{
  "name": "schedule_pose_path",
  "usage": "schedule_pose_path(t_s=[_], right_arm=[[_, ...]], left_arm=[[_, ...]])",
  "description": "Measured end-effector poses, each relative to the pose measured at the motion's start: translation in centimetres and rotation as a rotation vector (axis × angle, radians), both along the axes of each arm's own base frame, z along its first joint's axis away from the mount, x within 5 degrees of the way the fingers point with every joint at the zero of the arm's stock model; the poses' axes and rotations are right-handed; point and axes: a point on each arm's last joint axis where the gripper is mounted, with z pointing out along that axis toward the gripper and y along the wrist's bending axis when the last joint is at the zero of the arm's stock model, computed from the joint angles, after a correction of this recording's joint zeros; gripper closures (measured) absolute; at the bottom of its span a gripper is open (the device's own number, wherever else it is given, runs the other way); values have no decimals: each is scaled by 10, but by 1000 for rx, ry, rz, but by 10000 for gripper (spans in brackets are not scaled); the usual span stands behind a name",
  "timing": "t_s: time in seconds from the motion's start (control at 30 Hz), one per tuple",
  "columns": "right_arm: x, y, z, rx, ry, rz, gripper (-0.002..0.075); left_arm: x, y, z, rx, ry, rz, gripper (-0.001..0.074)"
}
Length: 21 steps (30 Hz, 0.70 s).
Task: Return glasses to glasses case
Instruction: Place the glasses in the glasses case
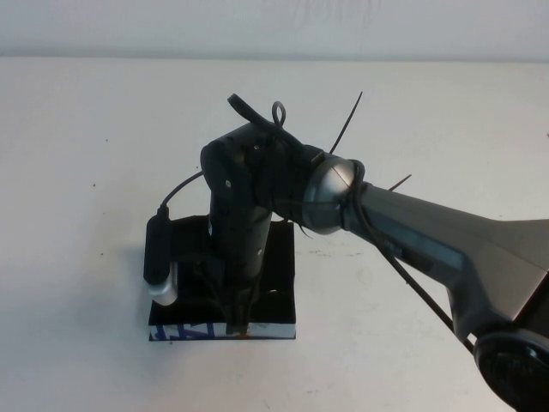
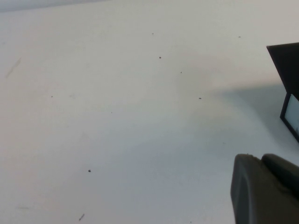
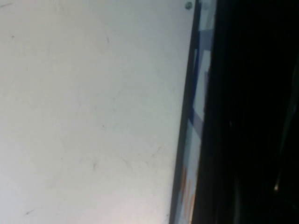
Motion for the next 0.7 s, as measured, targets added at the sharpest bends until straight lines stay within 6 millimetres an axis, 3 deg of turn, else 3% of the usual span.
schedule_pose_path(t_s=[0.27,0.37,0.57,0.7], right_arm=[[0,0,3,5,-4,0,515],[-1,-2,9,12,-16,1,493],[-3,-8,38,40,-68,-48,485],[-5,-16,63,60,-105,-176,486]], left_arm=[[0,0,0,0,0,0,735],[0,0,0,0,0,0,735],[0,0,0,0,0,0,735],[0,0,0,0,0,0,735]])
